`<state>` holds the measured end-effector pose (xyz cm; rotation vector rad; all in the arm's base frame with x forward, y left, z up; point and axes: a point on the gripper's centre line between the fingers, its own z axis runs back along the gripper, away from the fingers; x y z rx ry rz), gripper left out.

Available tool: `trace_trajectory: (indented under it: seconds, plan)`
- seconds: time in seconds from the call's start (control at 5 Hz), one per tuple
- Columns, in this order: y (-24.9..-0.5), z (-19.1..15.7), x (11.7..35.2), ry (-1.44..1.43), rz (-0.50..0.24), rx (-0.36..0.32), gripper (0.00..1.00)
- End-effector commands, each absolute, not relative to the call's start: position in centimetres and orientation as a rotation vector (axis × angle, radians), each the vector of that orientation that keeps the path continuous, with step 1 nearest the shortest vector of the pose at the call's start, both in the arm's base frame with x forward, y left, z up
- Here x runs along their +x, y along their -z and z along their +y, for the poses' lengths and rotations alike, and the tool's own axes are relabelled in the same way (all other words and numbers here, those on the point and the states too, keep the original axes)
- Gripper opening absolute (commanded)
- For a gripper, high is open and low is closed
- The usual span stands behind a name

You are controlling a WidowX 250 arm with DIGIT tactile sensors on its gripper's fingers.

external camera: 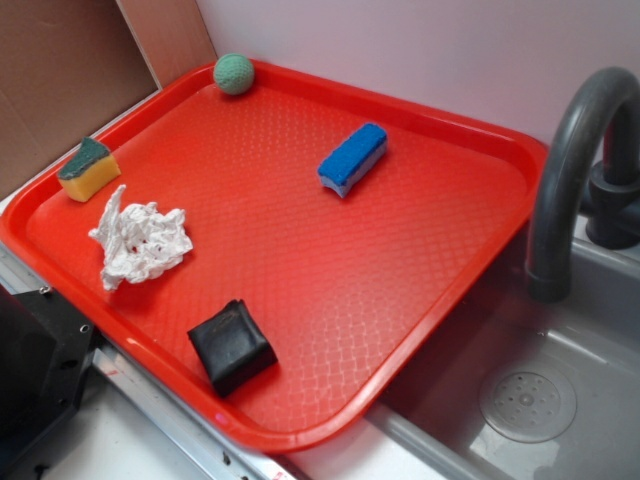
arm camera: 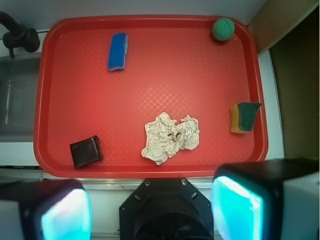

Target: Grab the green ball.

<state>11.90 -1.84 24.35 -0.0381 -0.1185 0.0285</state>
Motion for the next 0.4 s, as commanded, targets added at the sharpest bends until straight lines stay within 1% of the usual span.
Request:
trace_trajectory:
  seconds: [0.0, 0.2]
  plan:
    - [-24.4, -1.8, 11.9, -0.028, -0.119, -0.038, 1.00]
    - [-23.7, -0.4, 14.6, -0.068, -0.168, 0.022, 1.00]
